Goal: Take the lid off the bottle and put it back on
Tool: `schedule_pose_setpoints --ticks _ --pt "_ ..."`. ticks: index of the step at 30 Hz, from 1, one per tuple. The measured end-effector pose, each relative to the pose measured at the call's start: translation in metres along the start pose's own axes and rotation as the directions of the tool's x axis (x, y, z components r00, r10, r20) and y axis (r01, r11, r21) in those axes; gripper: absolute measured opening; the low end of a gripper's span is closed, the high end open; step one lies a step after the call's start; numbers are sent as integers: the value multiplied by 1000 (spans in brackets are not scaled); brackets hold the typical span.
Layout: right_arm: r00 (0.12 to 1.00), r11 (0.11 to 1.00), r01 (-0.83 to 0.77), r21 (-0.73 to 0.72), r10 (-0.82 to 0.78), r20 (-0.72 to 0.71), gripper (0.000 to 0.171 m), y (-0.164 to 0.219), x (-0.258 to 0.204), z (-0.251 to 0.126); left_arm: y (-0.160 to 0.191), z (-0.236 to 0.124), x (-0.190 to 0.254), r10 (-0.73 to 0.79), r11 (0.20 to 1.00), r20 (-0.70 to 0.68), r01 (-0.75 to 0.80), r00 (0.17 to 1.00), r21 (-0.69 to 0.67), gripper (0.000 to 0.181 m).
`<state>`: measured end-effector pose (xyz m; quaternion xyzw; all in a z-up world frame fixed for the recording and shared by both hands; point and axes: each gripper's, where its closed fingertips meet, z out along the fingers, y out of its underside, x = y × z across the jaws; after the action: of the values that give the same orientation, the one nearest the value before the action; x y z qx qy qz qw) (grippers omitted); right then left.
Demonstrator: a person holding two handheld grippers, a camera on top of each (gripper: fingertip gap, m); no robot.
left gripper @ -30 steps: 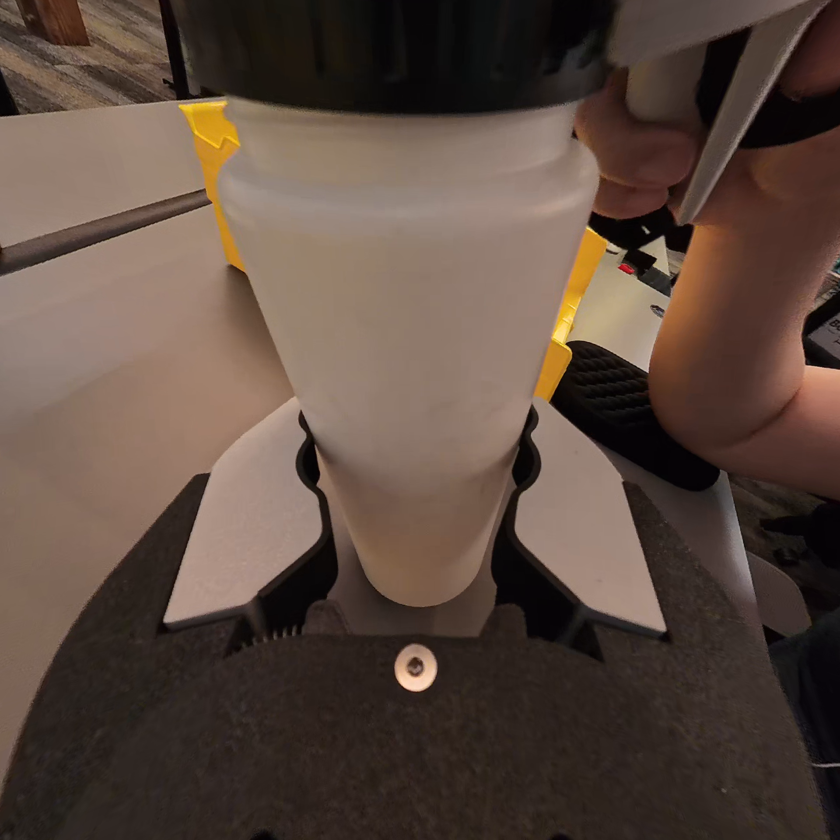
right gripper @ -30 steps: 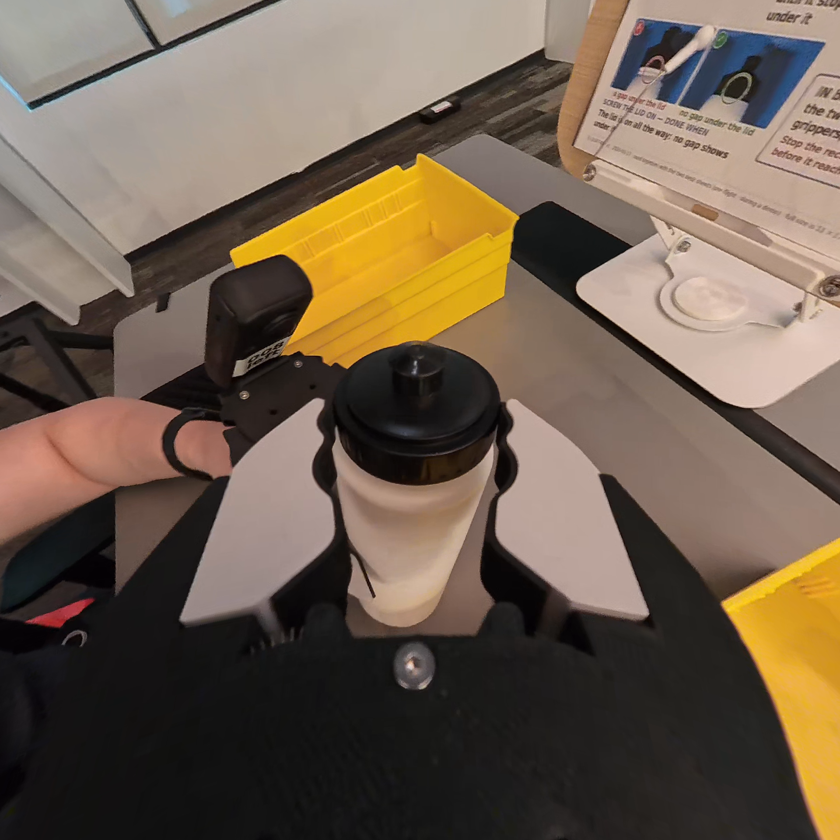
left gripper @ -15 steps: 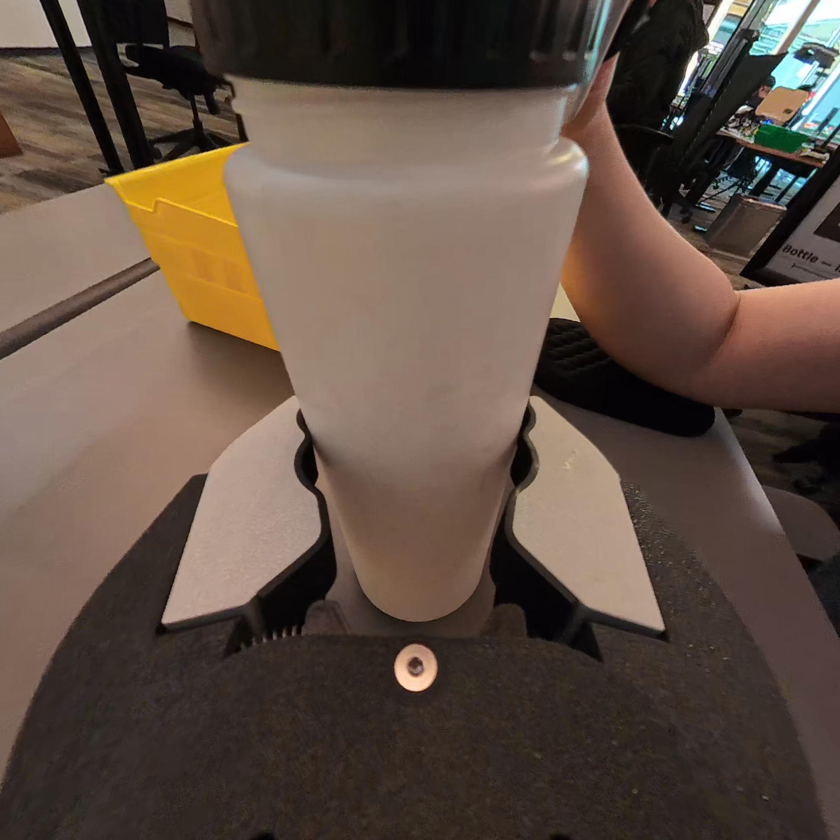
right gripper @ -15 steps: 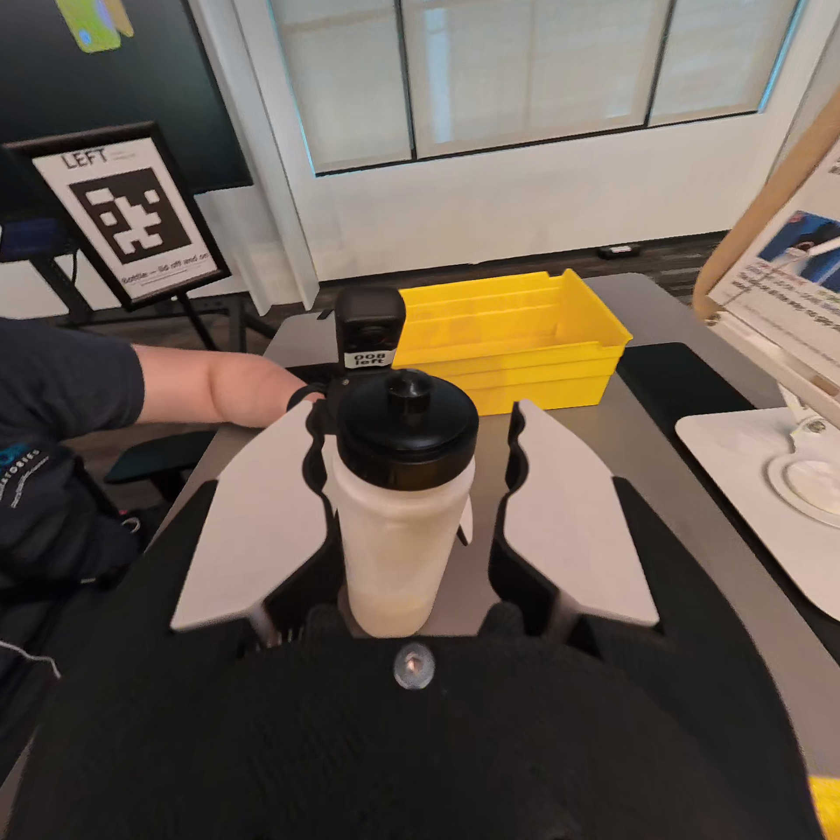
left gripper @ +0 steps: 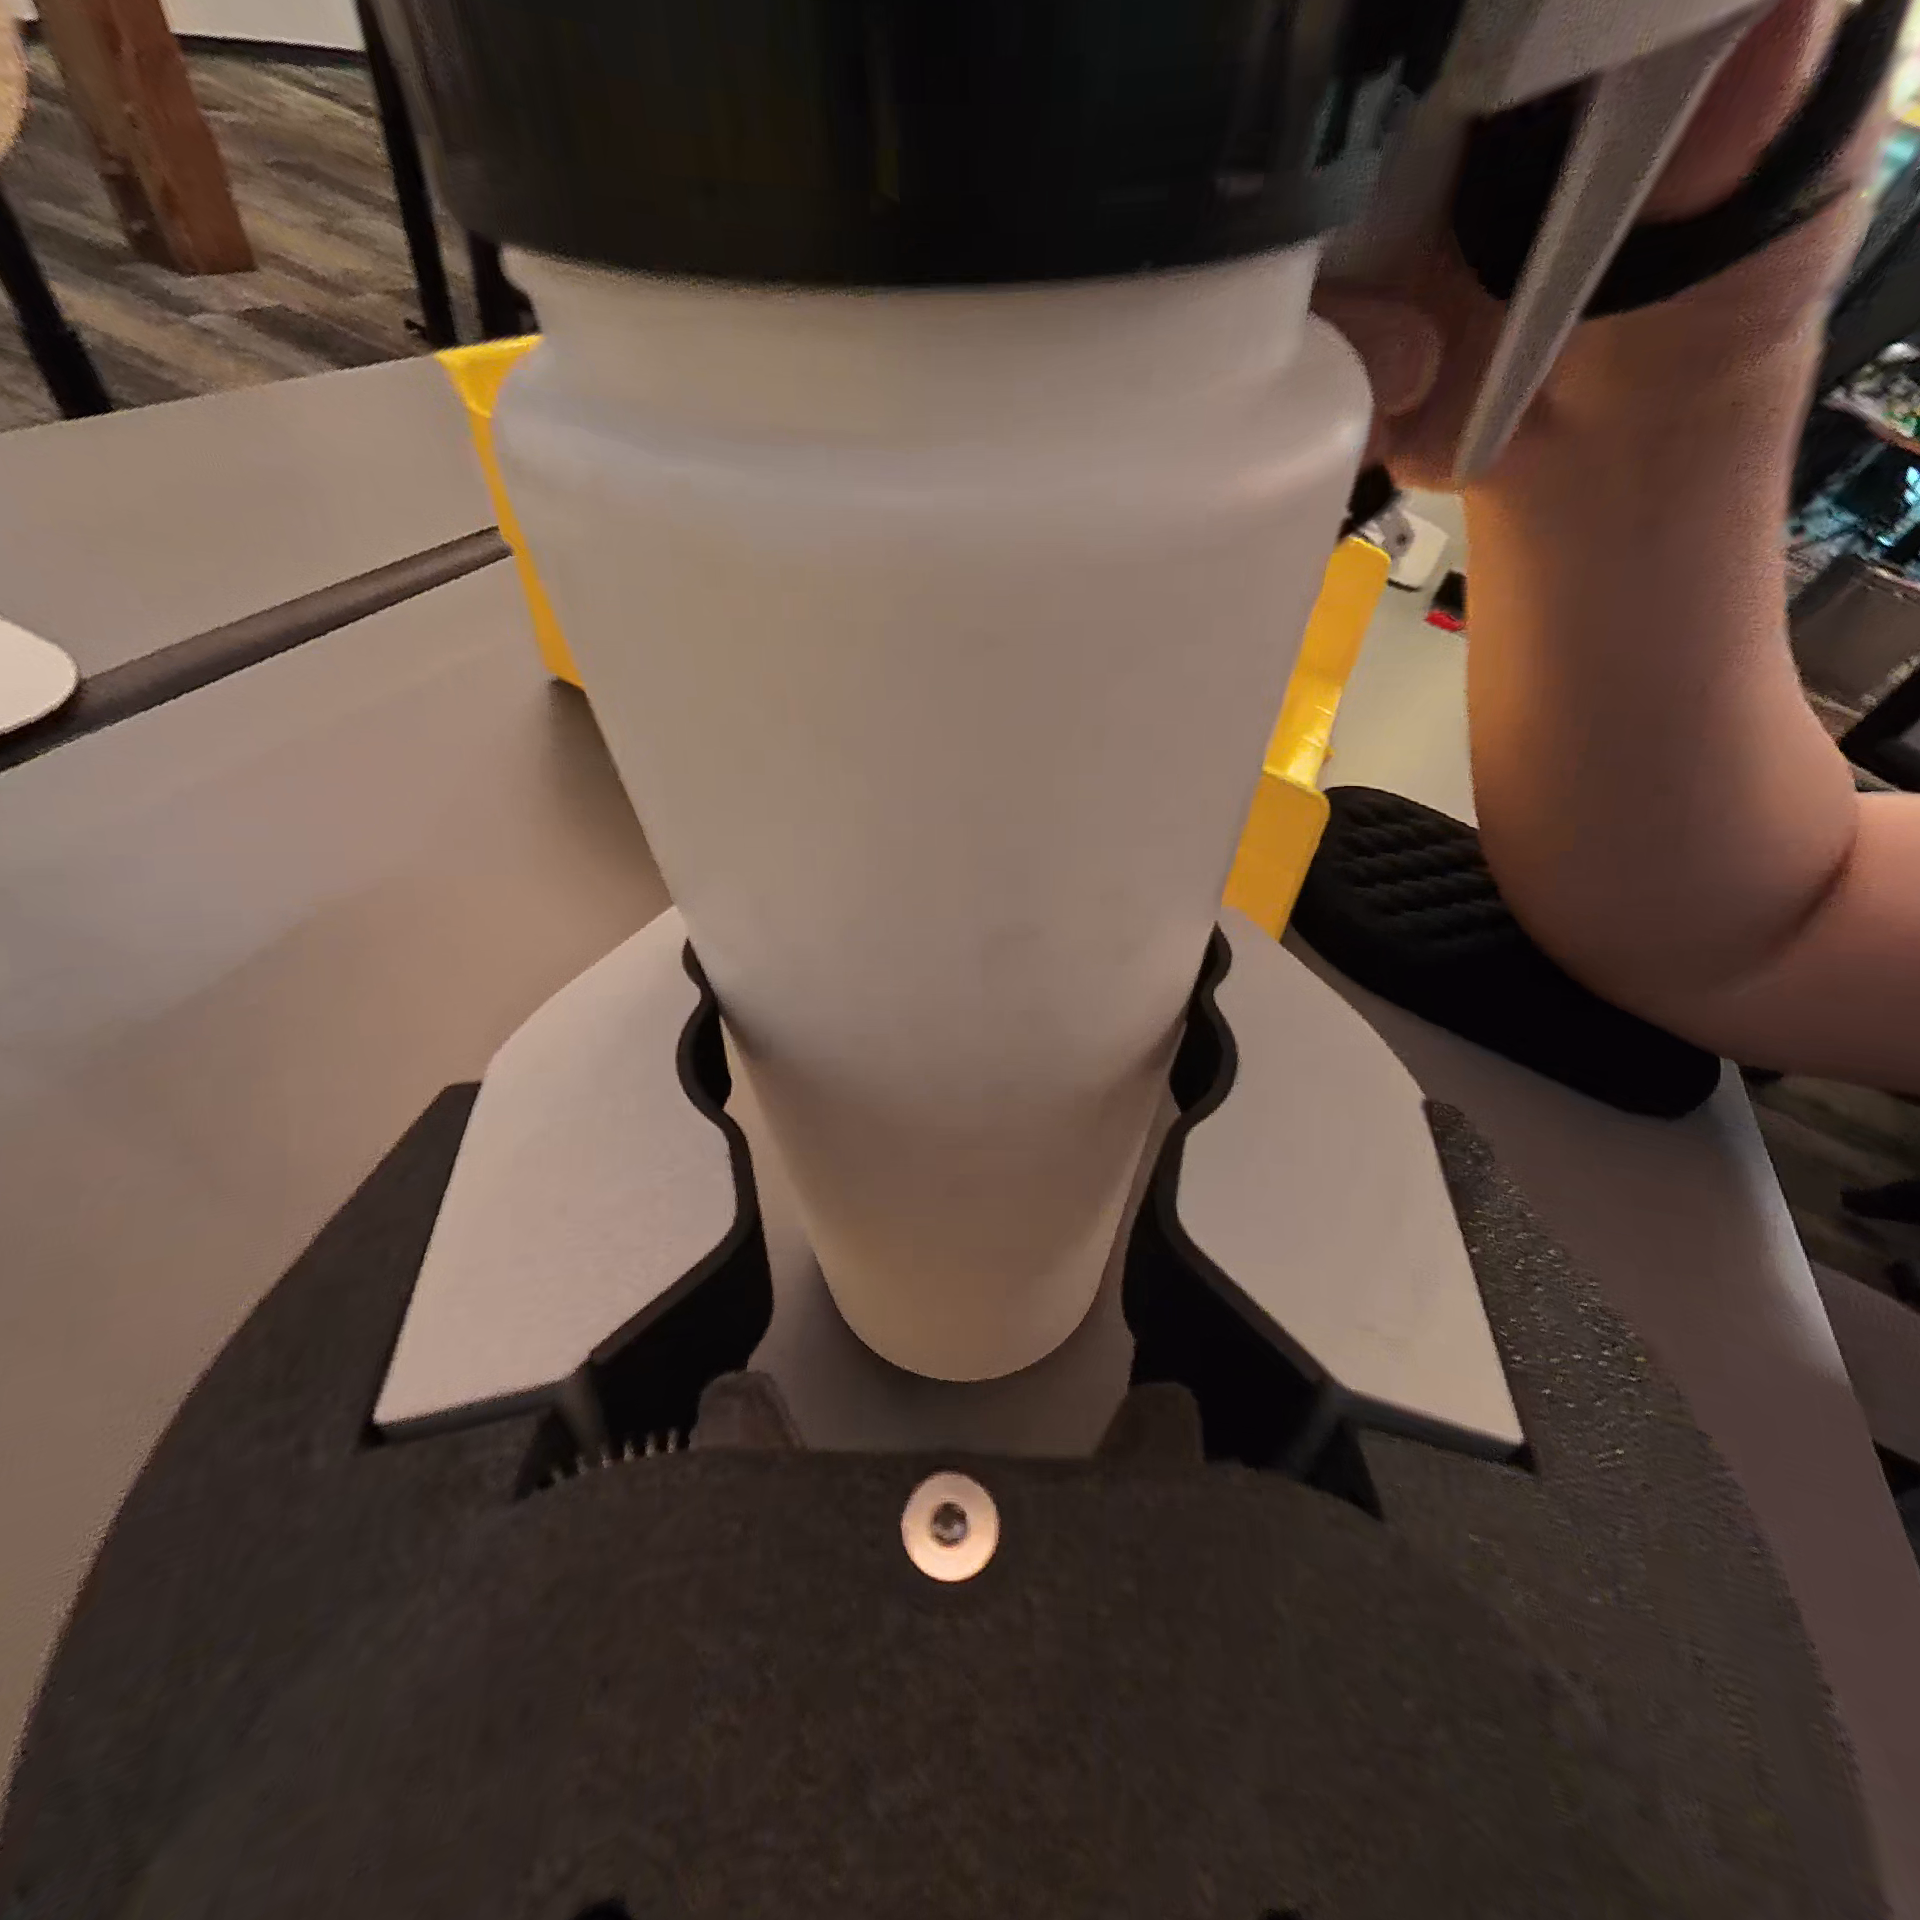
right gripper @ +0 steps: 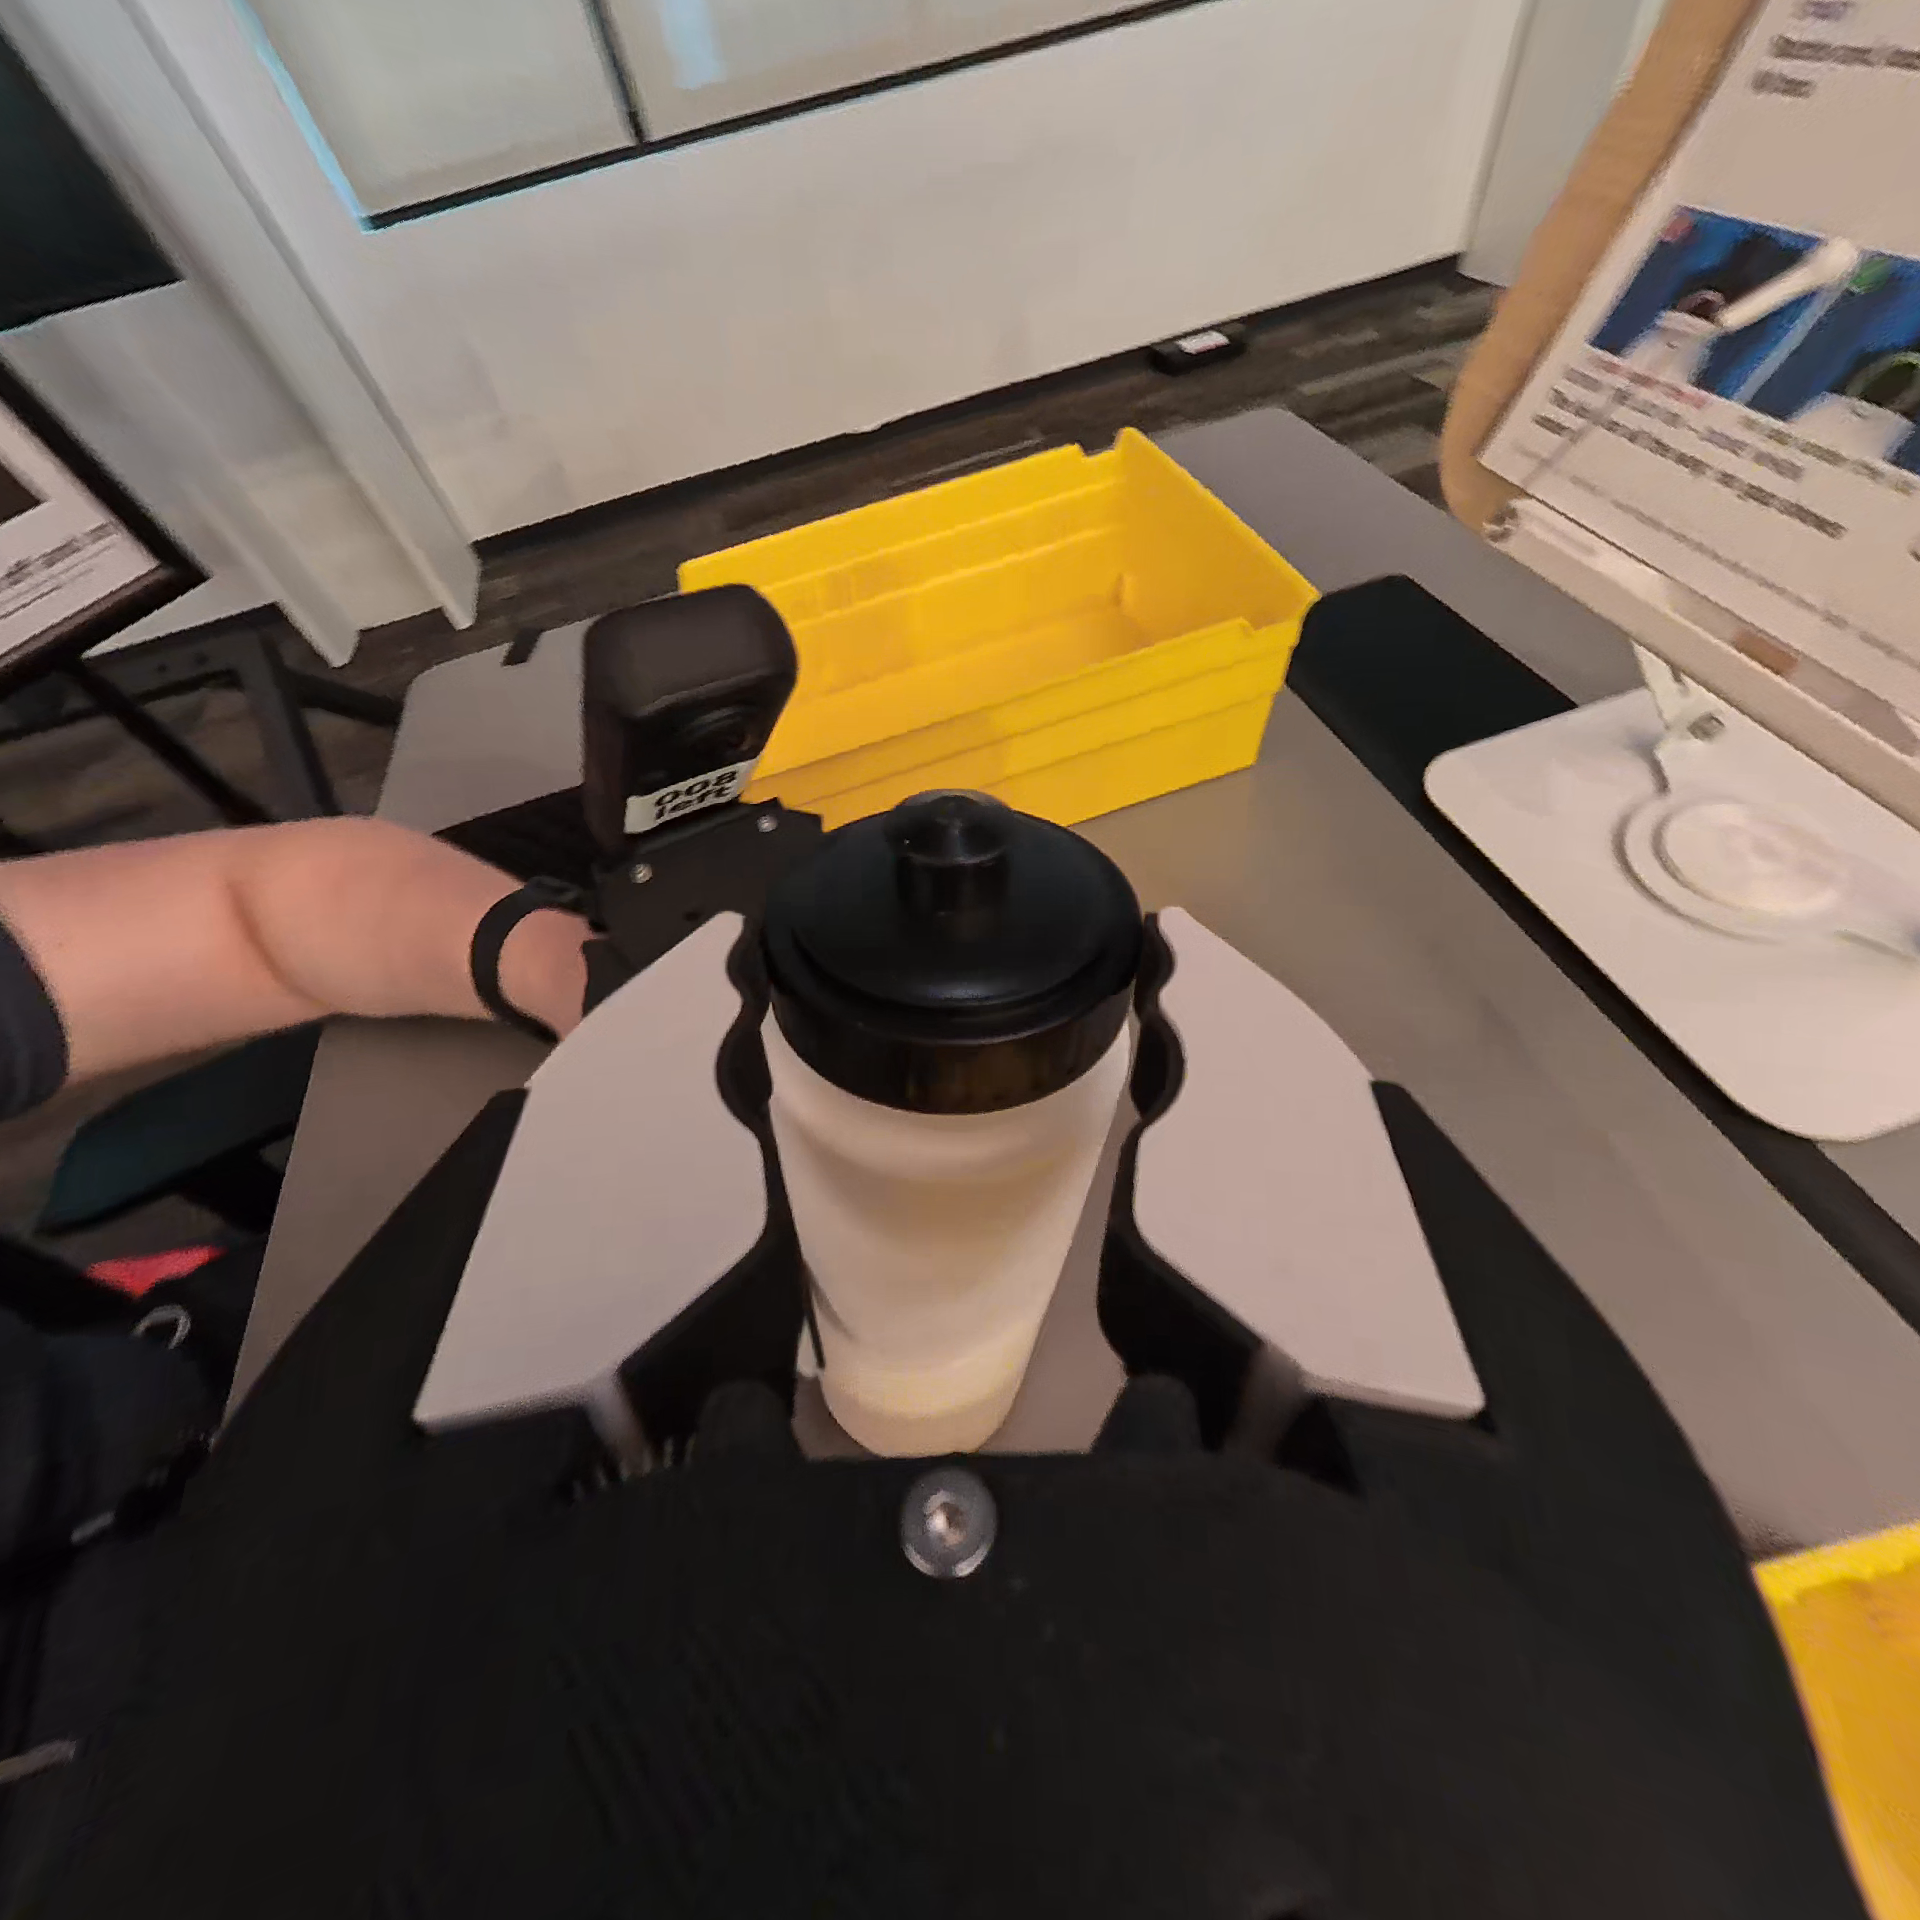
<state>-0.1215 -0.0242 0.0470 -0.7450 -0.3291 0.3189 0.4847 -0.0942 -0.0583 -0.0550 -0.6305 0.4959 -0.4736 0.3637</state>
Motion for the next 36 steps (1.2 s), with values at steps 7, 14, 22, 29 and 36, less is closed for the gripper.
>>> schedule_pose_setpoints --ticks 7,14,22,29,36 --pt "985 999 -45 15 47 -164 69 -3 5 7 -1 -2 0 -61 998 -37 61 997 8 85" --pt "969 950 -217 224 183 164 76 -36 -1 -33 -22 -16 46 -172 977 -429 210 887 43 85" --pt "944 952 -222 213 154 293 82 -36 -14 -35 -27 -29 81 -133 980 -616 195 776 34 85" --pt "962 974 -183 132 150 230 84 -27 -20 -26 -20 -17 65 -54 995 -450 87 891 54 85" --pt "991 997 -83 4 82 105 84 -9 -19 -20 -10 -7 47 3 1000 -306 5 952 25 85"
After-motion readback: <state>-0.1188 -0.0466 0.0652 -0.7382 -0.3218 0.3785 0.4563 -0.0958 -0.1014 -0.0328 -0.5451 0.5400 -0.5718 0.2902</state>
